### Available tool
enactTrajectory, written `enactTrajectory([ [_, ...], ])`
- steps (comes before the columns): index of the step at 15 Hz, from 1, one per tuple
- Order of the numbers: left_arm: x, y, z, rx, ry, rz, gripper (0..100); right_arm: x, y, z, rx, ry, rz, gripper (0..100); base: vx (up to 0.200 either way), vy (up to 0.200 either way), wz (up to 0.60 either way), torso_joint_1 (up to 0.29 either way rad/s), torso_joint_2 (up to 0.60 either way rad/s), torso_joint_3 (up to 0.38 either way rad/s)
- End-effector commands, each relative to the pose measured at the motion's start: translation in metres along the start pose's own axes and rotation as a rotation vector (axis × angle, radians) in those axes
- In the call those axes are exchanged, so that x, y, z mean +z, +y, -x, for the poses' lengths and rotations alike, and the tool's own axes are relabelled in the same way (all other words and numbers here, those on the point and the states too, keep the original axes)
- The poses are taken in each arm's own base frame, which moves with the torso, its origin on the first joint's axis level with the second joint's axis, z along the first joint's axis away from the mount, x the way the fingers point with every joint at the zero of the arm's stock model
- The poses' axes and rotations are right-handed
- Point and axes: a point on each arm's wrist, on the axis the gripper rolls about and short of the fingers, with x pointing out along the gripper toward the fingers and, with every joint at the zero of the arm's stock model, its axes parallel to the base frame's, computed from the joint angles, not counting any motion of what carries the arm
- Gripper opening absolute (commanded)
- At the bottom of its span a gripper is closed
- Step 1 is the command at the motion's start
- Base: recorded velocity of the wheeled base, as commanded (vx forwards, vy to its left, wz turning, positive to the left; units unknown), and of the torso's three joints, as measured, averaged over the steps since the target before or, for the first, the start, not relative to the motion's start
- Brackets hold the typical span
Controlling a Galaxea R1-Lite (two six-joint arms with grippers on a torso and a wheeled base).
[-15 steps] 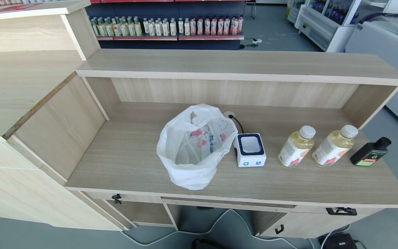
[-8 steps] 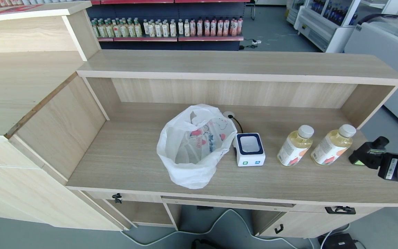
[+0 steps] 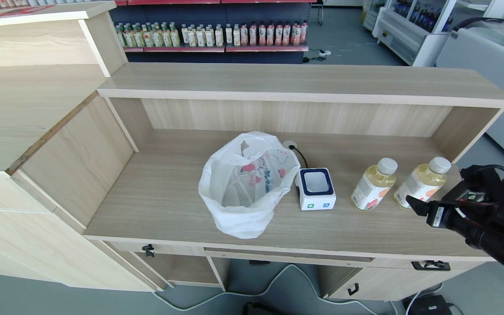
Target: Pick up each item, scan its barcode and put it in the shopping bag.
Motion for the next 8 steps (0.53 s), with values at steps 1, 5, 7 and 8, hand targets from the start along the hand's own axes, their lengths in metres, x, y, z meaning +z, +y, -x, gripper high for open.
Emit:
enactTrajectory([
  [1,0.0,0.0,0.0,0.0,-0.002,0.0,100,-0.029,0.019,-0.021,0.089,0.084,0.021,100,0.0,0.0,0.0,0.0,0.0,0.0],
  [5,0.0,0.0,0.0,0.0,-0.001,0.0,100,-0.027,0.027,-0.042,0.143,0.03,0.045,100,0.0,0.0,0.0,0.0,0.0,0.0],
  [7,0.0,0.0,0.0,0.0,-0.001,0.0,100,-0.023,0.029,-0.052,0.148,0.004,0.062,100,0.0,0.0,0.0,0.0,0.0,0.0],
  [8,0.0,0.0,0.0,0.0,-0.001,0.0,100,-0.024,0.031,-0.055,0.166,0.004,0.073,100,0.0,0.0,0.0,0.0,0.0,0.0],
])
